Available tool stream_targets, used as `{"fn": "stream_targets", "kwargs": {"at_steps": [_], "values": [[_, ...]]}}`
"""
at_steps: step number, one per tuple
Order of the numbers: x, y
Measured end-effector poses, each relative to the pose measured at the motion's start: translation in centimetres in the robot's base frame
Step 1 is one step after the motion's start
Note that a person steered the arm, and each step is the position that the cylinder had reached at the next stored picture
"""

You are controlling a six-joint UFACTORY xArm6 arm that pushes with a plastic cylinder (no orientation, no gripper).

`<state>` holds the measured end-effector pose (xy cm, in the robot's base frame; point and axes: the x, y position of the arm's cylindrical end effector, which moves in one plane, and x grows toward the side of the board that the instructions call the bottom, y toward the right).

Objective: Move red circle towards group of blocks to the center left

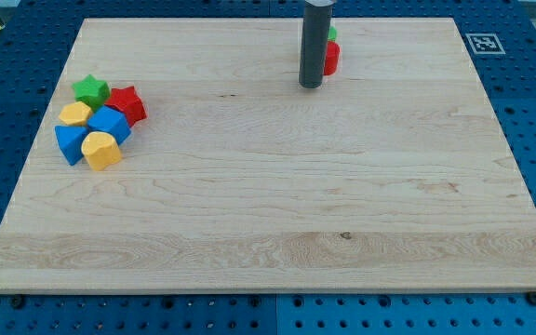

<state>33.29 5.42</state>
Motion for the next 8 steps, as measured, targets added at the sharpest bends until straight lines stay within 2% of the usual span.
{"fn": "stream_targets", "kwargs": {"at_steps": [1, 2, 3, 4, 5, 6, 7, 8], "values": [[-0.3, -4.3], [-3.2, -8.6], [-10.1, -8.0], [-13.2, -1.5], [-13.1, 5.6], [-8.5, 6.9], [-2.5, 2.9], [1.4, -1.1]]}}
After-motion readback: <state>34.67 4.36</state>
